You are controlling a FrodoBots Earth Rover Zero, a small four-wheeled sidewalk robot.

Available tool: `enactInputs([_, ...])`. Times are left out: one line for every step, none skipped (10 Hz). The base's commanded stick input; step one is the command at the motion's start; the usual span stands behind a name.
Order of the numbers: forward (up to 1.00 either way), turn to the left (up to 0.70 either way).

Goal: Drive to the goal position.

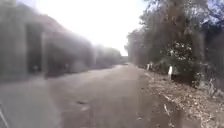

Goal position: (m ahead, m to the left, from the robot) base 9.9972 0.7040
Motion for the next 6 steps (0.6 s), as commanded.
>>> enactInputs([1.00, 0.00])
enactInputs([1.00, 0.00])
enactInputs([1.00, 0.00])
enactInputs([1.00, 0.00])
enactInputs([1.00, 0.00])
enactInputs([1.00, -0.27])
